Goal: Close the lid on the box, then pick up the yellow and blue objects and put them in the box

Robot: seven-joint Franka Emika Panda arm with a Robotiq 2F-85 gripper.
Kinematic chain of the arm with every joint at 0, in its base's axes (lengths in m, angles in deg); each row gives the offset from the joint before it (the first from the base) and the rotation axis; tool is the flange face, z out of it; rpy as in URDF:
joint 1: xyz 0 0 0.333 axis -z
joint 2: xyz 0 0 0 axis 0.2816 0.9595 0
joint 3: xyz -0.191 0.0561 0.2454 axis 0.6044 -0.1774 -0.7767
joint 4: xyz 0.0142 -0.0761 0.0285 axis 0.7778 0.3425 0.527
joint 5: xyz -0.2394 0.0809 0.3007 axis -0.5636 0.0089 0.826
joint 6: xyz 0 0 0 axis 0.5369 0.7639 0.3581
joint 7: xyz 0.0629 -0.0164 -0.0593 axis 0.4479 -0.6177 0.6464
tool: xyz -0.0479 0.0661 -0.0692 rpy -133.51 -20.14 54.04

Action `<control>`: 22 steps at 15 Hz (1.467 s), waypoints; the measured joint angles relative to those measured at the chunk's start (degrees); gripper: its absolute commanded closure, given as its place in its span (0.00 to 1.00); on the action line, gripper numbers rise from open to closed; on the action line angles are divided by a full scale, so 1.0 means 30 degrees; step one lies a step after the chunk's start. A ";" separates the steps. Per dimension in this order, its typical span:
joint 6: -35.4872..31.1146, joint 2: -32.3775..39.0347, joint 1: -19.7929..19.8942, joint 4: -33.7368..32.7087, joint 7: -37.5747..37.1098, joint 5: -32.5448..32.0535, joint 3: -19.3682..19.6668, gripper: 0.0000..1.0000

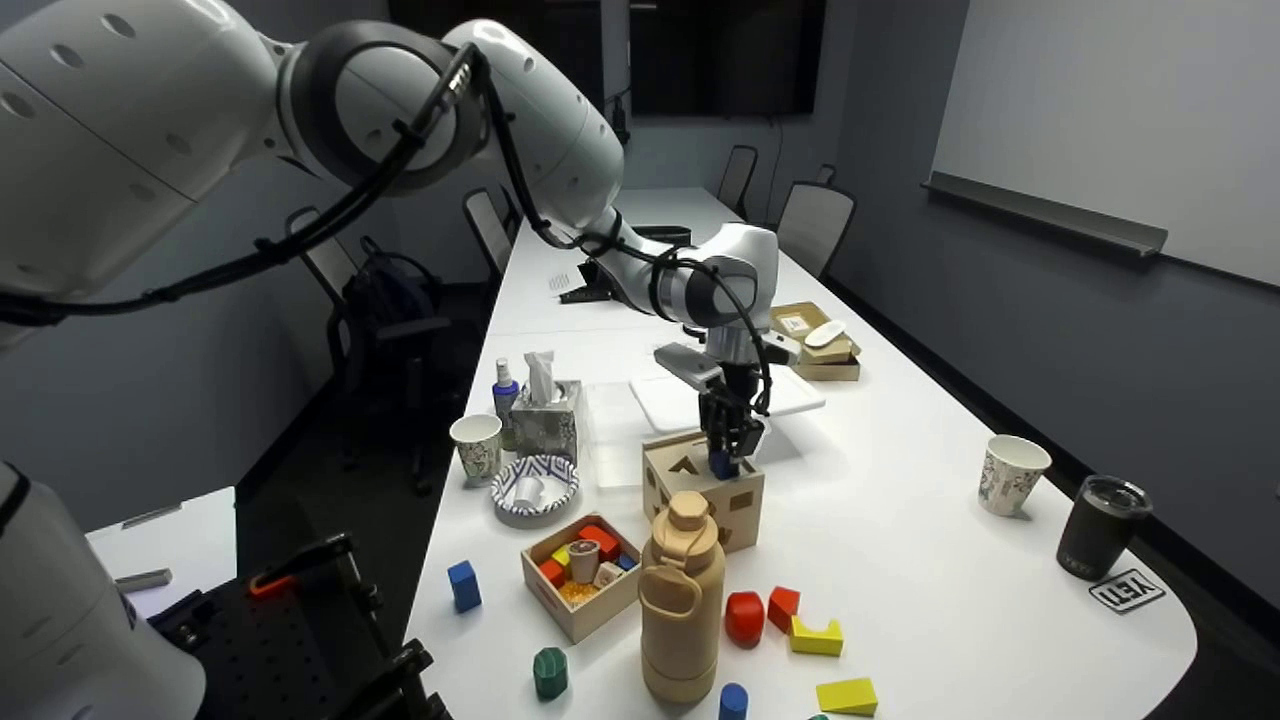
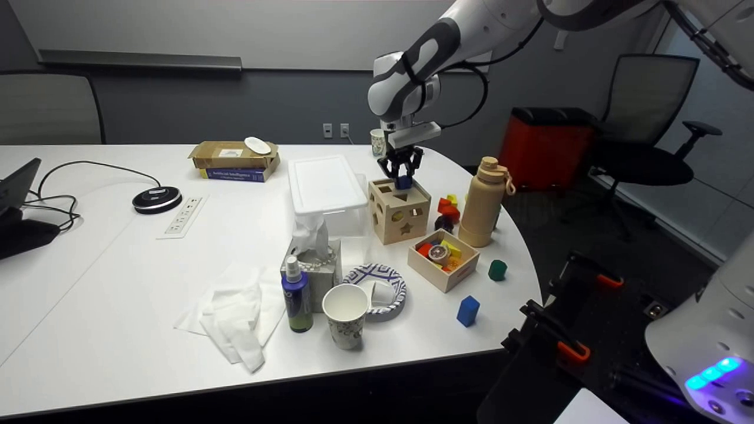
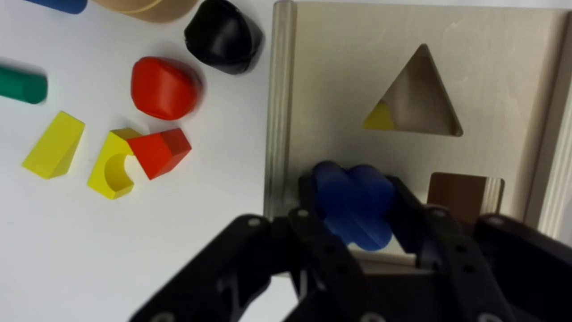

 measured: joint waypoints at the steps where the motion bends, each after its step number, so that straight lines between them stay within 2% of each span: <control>1: 0.0001 0.0023 -0.0017 -0.0090 -0.0043 0.0002 0.0025 0.83; 4: -0.0015 0.0027 -0.0023 -0.0099 -0.0054 0.0023 0.0026 0.83; 5: -0.0021 0.0028 -0.0020 -0.0098 -0.0054 0.0023 0.0027 0.50; 6: -0.0019 0.0027 -0.0016 -0.0098 -0.0054 0.0023 0.0028 0.31; 10: -0.0705 0.0763 0.0003 -0.0068 -0.0054 0.0044 0.0018 0.04; 12: -0.0960 0.0959 0.0033 -0.0064 0.0052 0.0257 -0.0049 0.05; 13: -0.0978 0.0961 0.0033 -0.0055 0.0052 0.0321 -0.0069 0.00; 18: -0.1503 0.0816 -0.0013 0.0414 0.0090 0.0367 -0.0331 0.00; 22: -0.2515 -0.0487 -0.0061 0.2064 0.0335 0.0368 -0.0541 0.00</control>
